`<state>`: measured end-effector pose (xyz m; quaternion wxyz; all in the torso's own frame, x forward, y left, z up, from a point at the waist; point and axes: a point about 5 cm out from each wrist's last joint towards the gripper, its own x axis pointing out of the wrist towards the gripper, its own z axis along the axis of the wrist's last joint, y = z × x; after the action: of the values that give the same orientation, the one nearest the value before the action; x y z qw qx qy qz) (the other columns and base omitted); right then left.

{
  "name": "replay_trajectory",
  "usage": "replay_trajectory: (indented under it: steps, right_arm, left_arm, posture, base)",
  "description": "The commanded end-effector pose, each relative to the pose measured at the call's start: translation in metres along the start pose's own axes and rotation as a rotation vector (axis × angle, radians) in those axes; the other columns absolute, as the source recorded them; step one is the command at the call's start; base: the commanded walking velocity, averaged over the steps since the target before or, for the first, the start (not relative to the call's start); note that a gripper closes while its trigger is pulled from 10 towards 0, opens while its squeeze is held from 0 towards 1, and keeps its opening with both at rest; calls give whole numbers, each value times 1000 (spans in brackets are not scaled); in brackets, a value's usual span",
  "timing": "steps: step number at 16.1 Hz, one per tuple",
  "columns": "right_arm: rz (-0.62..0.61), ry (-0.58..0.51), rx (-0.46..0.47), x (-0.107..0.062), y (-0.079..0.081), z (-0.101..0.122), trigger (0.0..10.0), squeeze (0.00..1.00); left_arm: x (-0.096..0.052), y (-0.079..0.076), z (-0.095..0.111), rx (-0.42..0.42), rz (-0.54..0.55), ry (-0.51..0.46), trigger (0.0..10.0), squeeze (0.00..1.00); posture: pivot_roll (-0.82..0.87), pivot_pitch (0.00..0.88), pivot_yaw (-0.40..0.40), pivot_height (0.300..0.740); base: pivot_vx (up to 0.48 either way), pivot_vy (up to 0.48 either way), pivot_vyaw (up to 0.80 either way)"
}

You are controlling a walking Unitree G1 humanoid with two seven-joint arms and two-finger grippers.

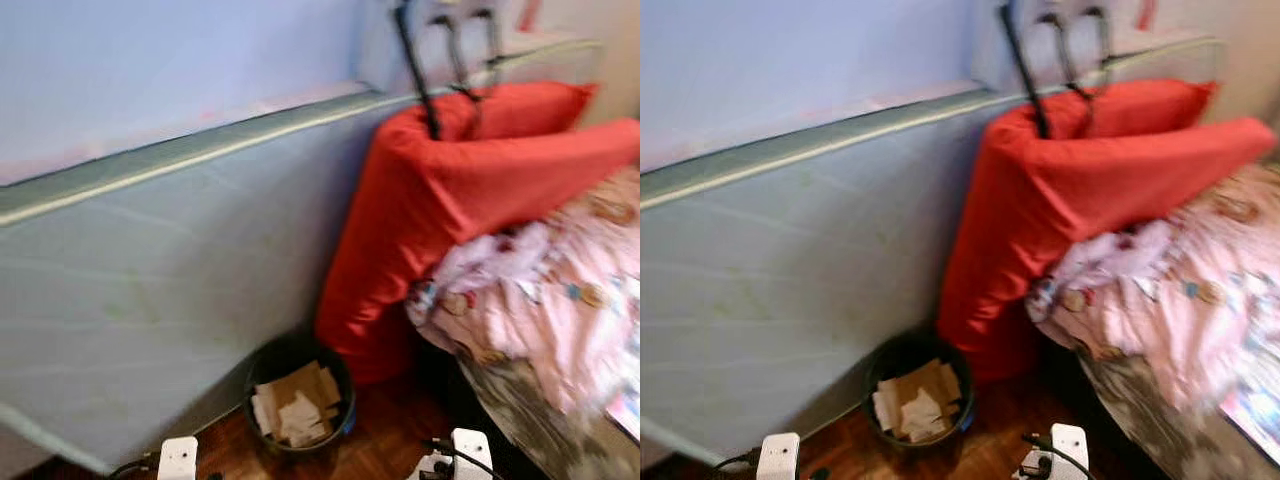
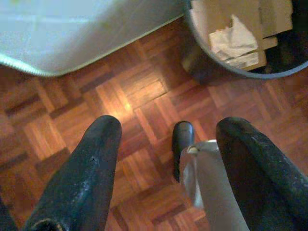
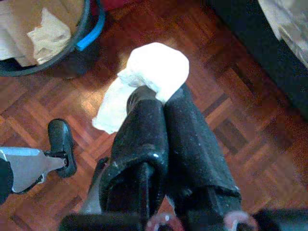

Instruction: Clean up the room

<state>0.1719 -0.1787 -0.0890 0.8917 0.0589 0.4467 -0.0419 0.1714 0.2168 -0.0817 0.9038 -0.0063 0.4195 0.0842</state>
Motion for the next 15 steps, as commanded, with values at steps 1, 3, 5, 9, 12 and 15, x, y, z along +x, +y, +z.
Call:
replay_trajectory:
  steps: [1,3,5,9,12,15]
  right_arm:
    - [56,-30,-21,5,17,17,10000,0]
    - [54,-17,-27,4,15,12,10000,0]
    - [52,-10,-28,4,14,10,10000,0]
    - [46,-14,3,4,14,13,10000,0]
    - [47,-19,5,5,14,16,10000,0]
    - [49,-13,1,5,15,15,10000,0]
  left_arm:
    - [-1,2,-7,0,28,46,10000,0]
    - [-1,3,-7,0,30,45,10000,0]
    - [-1,4,-6,-1,31,44,10000,0]
    - [0,4,-4,4,29,39,10000,0]
    - [0,2,-2,15,23,26,10000,0]
    - [0,1,-1,27,10,18,10000,0]
  posture:
    - [80,0,-71,740]
    - [82,0,-73,740]
    - [79,0,-69,740]
    - [80,0,-70,740]
    - [83,0,-73,740]
    - [91,0,-73,740]
  base:
    - [0,0,800]
    - [0,0,800]
    - [0,0,800]
    - [0,0,539]
    - [0,0,0]
    - [0,0,0]
